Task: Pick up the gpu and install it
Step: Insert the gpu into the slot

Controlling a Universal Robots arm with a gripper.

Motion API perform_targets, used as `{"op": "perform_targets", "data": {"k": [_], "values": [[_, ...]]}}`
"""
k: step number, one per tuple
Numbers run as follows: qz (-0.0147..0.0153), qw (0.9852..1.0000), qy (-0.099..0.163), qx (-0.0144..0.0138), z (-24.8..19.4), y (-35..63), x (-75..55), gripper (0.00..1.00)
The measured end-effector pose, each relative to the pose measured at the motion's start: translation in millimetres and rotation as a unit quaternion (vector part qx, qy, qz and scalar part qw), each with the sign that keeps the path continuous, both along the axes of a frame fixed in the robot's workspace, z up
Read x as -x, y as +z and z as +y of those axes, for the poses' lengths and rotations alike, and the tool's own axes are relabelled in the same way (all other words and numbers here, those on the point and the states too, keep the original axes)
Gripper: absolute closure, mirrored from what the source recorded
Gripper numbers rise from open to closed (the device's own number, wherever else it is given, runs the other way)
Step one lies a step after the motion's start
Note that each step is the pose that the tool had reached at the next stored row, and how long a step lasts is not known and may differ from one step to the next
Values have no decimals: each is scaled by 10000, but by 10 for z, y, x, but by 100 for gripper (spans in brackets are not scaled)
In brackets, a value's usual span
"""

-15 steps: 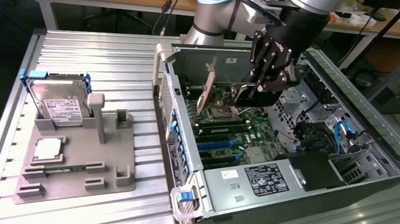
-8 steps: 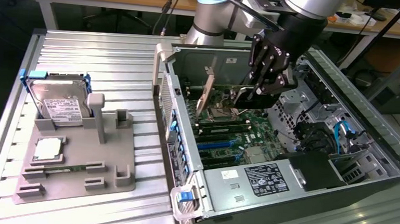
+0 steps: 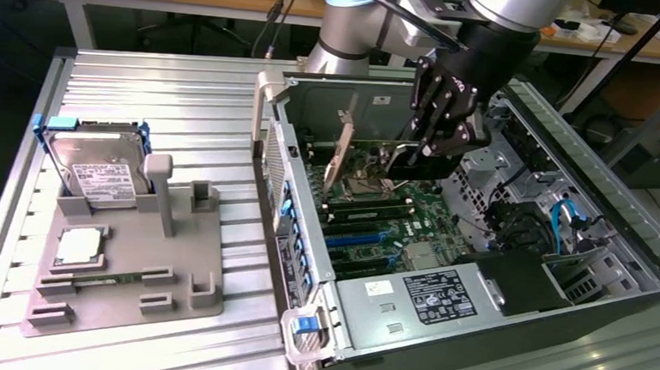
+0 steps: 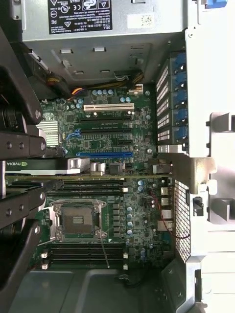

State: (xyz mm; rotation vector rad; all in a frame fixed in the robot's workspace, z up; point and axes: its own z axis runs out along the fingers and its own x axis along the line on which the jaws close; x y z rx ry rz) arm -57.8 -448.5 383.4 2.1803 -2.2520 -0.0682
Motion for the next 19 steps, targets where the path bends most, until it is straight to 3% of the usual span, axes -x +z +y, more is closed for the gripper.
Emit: {"op": "perform_targets", "data": {"k": [6, 10, 17, 19], "values": [[0, 9996, -289, 0, 0, -9, 0, 73], [-2, 9996, -300, -1, 0, -12, 0, 73], [-78, 9995, -299, -3, 0, -59, 0, 73], [-80, 9995, -299, -2, 0, -63, 0, 73]]}}
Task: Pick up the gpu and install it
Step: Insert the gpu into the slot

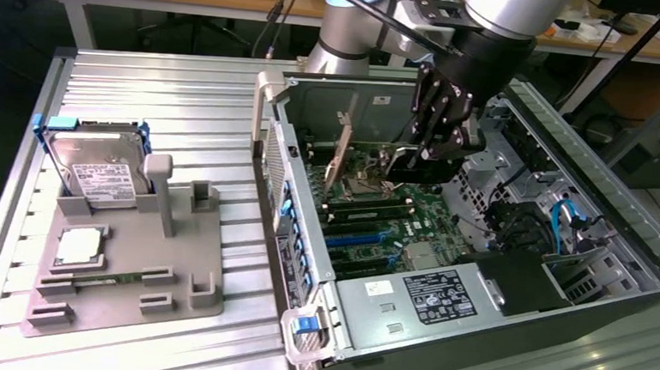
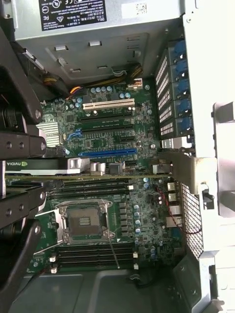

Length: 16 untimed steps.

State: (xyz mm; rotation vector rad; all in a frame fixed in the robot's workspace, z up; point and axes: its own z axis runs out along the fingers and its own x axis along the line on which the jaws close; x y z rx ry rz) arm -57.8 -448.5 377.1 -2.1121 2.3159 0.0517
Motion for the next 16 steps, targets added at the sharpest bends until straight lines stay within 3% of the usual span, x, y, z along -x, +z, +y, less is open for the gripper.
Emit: {"op": "perform_targets", "data": {"k": [16], "values": [[0, 10000, 0, -1, 0, -1, 0, 73]]}}
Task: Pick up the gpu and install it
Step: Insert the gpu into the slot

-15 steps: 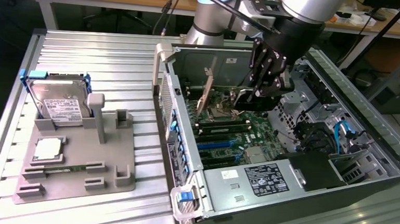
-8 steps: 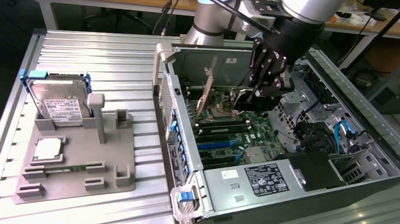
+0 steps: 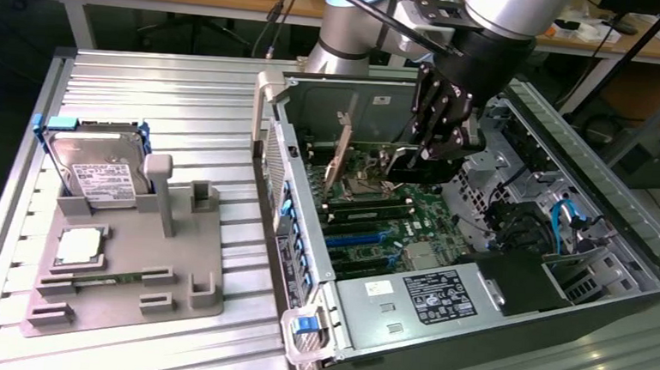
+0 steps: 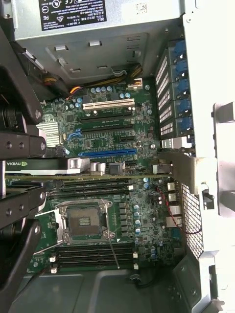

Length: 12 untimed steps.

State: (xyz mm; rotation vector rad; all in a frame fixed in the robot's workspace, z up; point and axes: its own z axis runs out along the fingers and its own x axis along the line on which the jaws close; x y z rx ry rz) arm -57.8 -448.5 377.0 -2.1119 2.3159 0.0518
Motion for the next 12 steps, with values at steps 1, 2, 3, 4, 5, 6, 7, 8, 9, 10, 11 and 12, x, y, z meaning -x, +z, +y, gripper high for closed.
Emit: {"op": "perform_targets", "data": {"k": [1, 2, 3, 4, 5, 6, 7, 8, 9, 10, 11, 12], "values": [[0, 10000, 0, 0, 0, 0, 0, 73], [0, 10000, 0, 0, 0, 0, 0, 73], [0, 10000, 0, 0, 0, 0, 0, 73], [-1, 10000, 0, -1, 0, -8, 0, 73], [1, 10000, -1, 1, 0, -25, 0, 73], [10, 10000, 14, 11, 0, -69, -4, 73], [11, 10000, 32, 17, 0, -83, -4, 73], [11, 10000, 62, 21, 0, -94, -4, 73], [11, 9999, 103, 27, 0, -108, -4, 73], [11, 9999, 128, 30, 0, -118, -4, 73], [11, 9999, 138, 33, 0, -128, -4, 73], [11, 9999, 138, 40, 0, -130, -4, 73]]}}
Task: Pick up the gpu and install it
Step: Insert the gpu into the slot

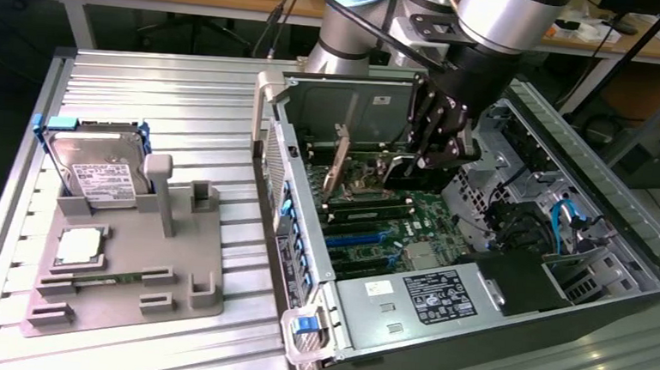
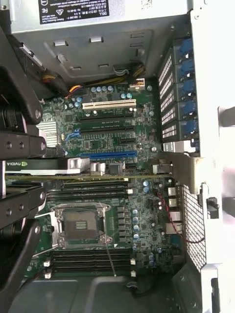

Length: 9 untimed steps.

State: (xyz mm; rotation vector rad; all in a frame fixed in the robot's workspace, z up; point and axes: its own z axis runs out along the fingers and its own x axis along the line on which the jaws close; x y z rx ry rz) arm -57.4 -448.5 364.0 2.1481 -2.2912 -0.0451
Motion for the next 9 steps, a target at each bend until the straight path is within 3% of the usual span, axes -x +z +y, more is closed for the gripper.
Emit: {"op": "perform_targets", "data": {"k": [4, 9], "values": [[-1, 10000, 0, -1, -1, -12, 1, 73], [0, 10000, 0, 3, 0, -108, 1, 73]]}}
